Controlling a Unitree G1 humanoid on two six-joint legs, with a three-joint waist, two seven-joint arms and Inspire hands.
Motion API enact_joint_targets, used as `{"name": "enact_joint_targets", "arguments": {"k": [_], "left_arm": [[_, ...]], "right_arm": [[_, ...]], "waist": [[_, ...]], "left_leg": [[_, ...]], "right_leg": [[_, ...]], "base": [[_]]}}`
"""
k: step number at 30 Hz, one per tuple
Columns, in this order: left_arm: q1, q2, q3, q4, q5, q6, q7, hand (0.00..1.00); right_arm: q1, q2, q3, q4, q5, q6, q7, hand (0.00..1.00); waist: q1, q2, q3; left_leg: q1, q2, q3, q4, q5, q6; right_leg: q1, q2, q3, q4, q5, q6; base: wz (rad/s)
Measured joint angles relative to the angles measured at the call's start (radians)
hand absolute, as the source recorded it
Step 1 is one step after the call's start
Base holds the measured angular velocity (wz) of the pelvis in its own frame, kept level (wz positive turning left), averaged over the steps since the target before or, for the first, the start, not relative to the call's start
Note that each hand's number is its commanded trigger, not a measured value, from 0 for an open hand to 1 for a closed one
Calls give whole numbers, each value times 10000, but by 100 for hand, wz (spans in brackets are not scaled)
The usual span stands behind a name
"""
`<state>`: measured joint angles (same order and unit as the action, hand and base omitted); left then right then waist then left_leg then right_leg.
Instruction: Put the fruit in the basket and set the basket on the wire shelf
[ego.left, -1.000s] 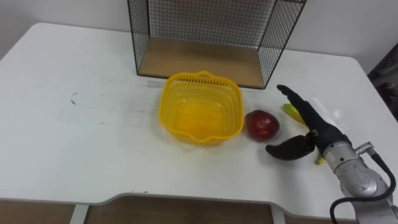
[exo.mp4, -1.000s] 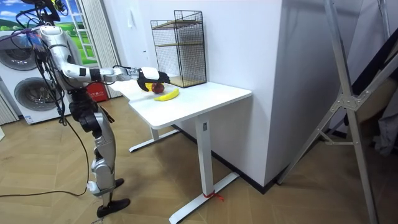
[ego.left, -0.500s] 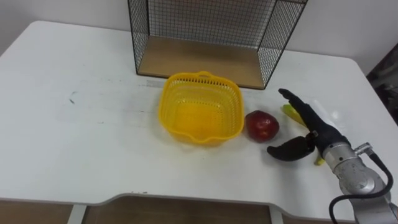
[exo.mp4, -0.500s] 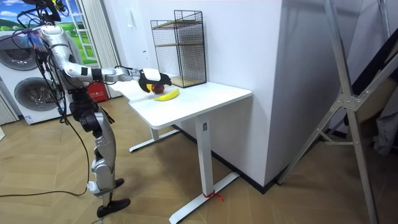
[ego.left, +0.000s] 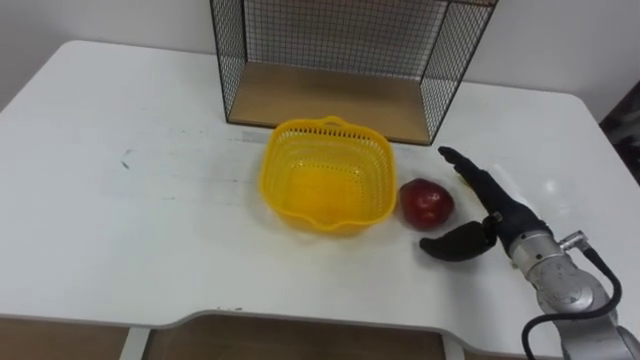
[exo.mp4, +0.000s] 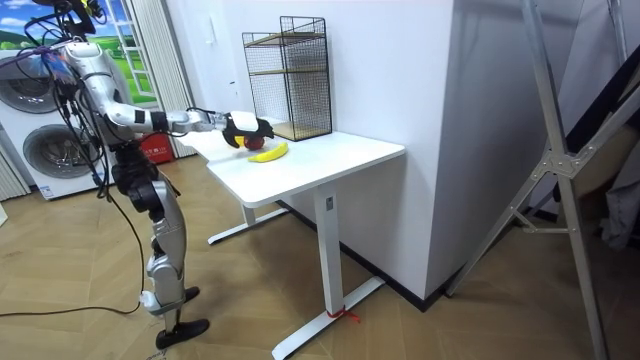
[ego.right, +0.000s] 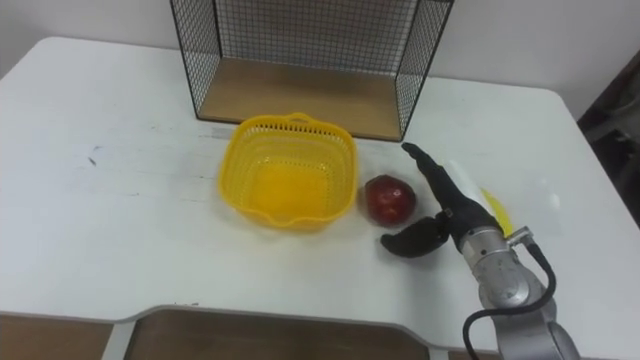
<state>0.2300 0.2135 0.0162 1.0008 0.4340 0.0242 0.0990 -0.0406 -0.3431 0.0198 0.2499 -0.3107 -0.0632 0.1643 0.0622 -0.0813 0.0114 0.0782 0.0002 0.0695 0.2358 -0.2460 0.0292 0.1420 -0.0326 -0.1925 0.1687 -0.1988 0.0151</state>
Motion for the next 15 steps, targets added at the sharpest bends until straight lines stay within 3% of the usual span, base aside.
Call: {"name": "enact_joint_targets", "arguments": {"k": [15], "left_arm": [[-141, -2, 5, -12, 0, 7, -45, 0]], "right_arm": [[-378, 3, 305, -12, -3, 3, 339, 0]], "waist": [[211, -80, -59]], "left_leg": [[-44, -45, -98, 0, 6, -1]], "right_leg": [[-26, -5, -16, -3, 0, 0]], "base": [[0]]}}
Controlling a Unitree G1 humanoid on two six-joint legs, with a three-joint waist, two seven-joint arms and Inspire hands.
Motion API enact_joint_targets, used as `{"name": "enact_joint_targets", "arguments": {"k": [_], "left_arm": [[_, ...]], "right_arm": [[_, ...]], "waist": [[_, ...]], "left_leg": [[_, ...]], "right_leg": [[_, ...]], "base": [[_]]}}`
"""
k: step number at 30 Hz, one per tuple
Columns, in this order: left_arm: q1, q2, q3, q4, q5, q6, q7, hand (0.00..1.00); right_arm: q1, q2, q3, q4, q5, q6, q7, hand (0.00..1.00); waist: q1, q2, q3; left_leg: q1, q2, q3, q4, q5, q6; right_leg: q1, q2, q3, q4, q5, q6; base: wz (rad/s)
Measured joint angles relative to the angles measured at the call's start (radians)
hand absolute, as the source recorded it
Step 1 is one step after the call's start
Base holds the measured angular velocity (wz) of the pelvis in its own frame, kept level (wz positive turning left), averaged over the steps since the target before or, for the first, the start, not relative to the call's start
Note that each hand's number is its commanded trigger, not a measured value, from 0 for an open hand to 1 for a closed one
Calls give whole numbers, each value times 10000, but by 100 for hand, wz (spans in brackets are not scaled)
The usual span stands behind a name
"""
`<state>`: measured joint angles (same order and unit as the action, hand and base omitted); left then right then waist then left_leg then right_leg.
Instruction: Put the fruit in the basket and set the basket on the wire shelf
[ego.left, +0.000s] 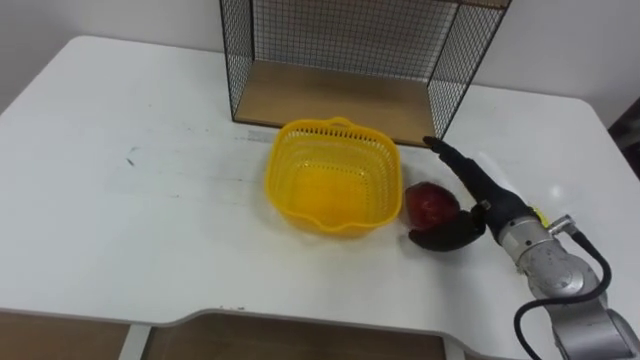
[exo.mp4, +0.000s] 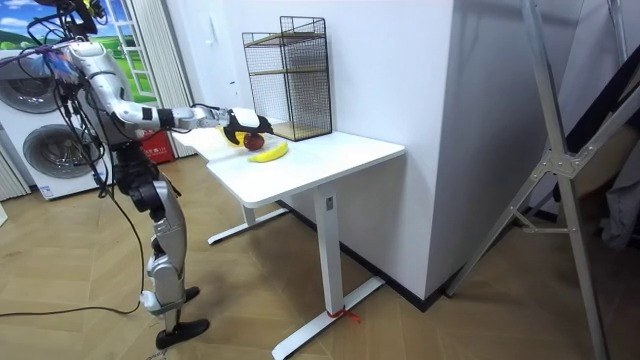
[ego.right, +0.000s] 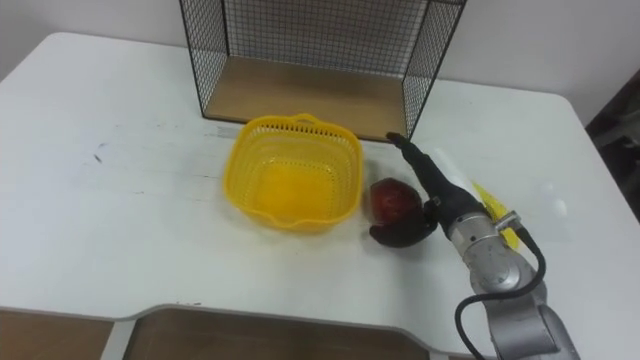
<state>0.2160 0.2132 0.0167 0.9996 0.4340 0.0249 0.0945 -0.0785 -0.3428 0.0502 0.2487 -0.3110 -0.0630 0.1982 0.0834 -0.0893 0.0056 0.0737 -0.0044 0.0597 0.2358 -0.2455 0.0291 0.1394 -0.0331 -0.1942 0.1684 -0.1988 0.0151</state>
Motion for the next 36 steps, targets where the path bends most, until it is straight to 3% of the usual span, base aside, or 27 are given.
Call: {"name": "enact_joint_targets", "arguments": {"k": [9, 27, 35, 36], "left_arm": [[-23, -1, 1, 0, -6, 12, -141, 0], [2, -2, -2, -6, 0, 119, -156, 0], [68, -3, -32, -194, 1, 121, -150, 0], [77, -3, -32, -230, 1, 121, -150, 0]], "right_arm": [[-2, 0, 91, -2, 1, 4, 267, 0], [1, -3, 108, 0, -12, 389, 685, 0], [11, -1, 162, 21, -9, 428, 753, 0], [11, -1, 162, 23, -11, 432, 753, 20]], "waist": [[89, 58, 44], [31, 10, 14], [-13, 56, 44], [-13, 56, 42]], "left_leg": [[-9, -17, -62, 15, 4, 6], [82, -29, -76, -1, 6, 9], [57, -29, -88, 12, 5, 10], [57, -30, -88, 12, 5, 9]], "right_leg": [[14, -8, -8, 0, 0, 0], [102, -17, -6, 2, 0, 0], [150, -16, -46, 2, 0, 1], [152, -16, -49, 3, 0, 1]], "base": [[1], [0], [0], [0]]}}
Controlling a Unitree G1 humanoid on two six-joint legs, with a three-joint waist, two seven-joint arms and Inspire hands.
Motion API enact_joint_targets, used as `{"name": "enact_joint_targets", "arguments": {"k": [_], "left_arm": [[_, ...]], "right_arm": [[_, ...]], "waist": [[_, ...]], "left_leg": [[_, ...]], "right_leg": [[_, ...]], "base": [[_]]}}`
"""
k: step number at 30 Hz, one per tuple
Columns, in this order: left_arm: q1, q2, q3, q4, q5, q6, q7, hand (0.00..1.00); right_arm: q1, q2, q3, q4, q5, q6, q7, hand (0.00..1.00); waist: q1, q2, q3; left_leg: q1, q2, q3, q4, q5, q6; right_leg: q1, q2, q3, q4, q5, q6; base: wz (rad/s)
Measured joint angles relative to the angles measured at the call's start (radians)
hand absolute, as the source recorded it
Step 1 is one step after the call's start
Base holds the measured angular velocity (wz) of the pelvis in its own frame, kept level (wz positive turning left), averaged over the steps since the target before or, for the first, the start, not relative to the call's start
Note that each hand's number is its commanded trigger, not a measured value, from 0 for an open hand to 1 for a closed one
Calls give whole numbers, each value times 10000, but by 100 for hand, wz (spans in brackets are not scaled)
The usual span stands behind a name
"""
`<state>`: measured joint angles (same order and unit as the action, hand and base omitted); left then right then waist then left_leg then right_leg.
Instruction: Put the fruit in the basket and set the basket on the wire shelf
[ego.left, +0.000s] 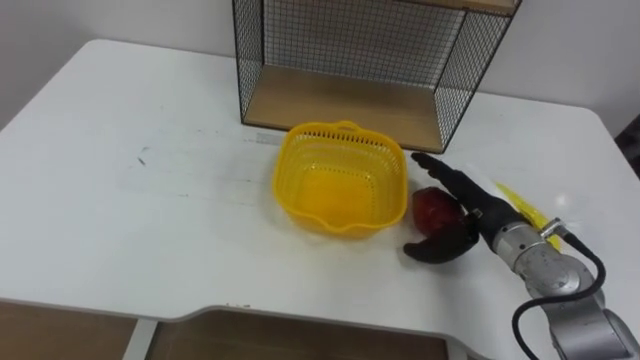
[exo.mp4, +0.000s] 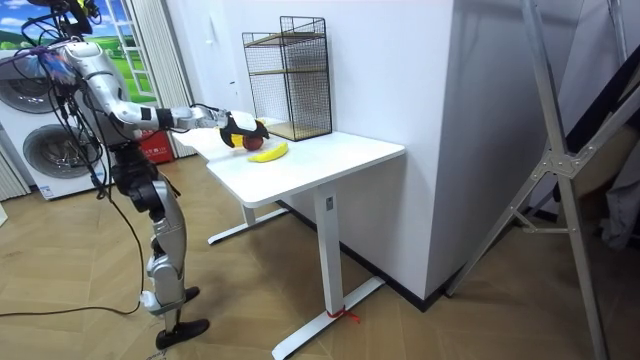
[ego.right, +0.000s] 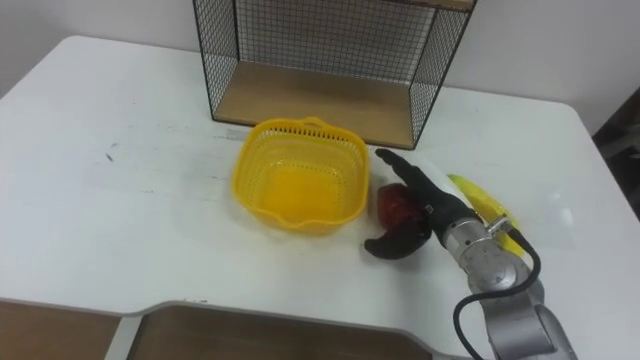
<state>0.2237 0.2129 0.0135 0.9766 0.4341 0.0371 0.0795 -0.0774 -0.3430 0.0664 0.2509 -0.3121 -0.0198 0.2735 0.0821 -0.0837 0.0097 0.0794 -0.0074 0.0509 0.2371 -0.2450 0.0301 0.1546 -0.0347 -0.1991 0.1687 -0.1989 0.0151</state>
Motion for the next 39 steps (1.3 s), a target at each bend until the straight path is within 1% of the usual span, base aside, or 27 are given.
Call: {"name": "enact_joint_targets", "arguments": {"k": [1, 2, 5, 6, 7, 9, 10, 15, 28, 34, 37, 39], "left_arm": [[9, 0, 0, -36, 0, 2, 0, 0], [22, 0, 0, -63, 0, 2, 1, 0], [56, 0, 1, -130, 0, 8, 1, 0], [64, 0, 0, -129, 0, 13, 2, 0], [74, 0, 0, -129, 0, 18, 5, 0], [95, -1, -2, -116, -2, 31, 12, 0], [108, -1, -4, -96, -2, 65, 20, 0], [146, -14, -13, 33, -4, 76, 54, 0], [212, -31, -268, 164, 0, 90, 53, 0], [171, -32, -266, 161, 1, 90, 52, 0], [107, -32, -251, 162, 14, 91, 52, 0], [89, -32, -209, 162, 105, 91, 51, 0]], "right_arm": [[0, 0, 0, 0, 0, 0, 0, 64], [1, 0, 0, 3, 1, 0, 0, 100], [3, 0, -2, 38, 2, 2, -16, 100], [7, 0, -2, 135, 3, -2, -48, 100], [50, 4, -1, 260, 3, 8, -67, 100], [149, 44, -2, 413, 23, 3, -132, 100], [150, 64, -1, 439, 40, -7, -189, 100], [151, 236, -8, 642, 76, -29, -488, 100], [149, 253, -6, 844, 327, -39, -807, 100], [149, 253, -27, 866, 712, -87, -1014, 100], [149, 249, -112, 867, 1188, -105, -1127, 100], [149, 250, -111, 869, 1349, -111, -1185, 100]], "waist": [[0, 0, 0], [-1, 7, 2], [-4, 11, -14], [-9, 28, -35], [-5, 30, -83], [4, 55, -127], [1, 74, -134], [-2, 84, -124], [14, 77, -85], [-15, 89, -45], [-145, 120, -10], [-213, 120, -4]], "left_leg": [[0, 0, 0, 2, 0, 0], [0, 0, 0, 4, 0, 0], [4, -2, 0, 5, 0, 0], [9, -5, 1, 7, 0, 0], [16, -9, 1, 7, 0, 0], [34, -15, -4, 7, 0, 1], [43, -17, -14, 7, 1, 1], [43, -16, -26, 23, 3, 5], [-10, -32, -87, -26, 6, 12], [-8, -37, -100, -21, 6, 12], [-20, -41, -131, -32, 6, 12], [-19, -40, -131, -35, 6, 12]], "right_leg": [[0, 1, -1, 0, 0, 0], [0, 1, 0, 0, 0, 0], [3, 1, 1, -1, 0, 0], [9, 0, 4, -1, 0, 0], [17, -1, 4, -2, 0, 0], [39, -5, 3, -3, 0, 0], [46, -7, 3, -4, 0, 0], [62, -8, 2, -4, 0, 0], [49, -14, -45, 7, -1, 1], [32, -13, -47, -3, 0, 1], [34, -13, -84, -6, -1, 1], [33, -11, -92, -7, -1, 1]], "base": [[0], [0], [0], [0], [3], [2], [0], [0], [0], [0], [4], [0]]}}
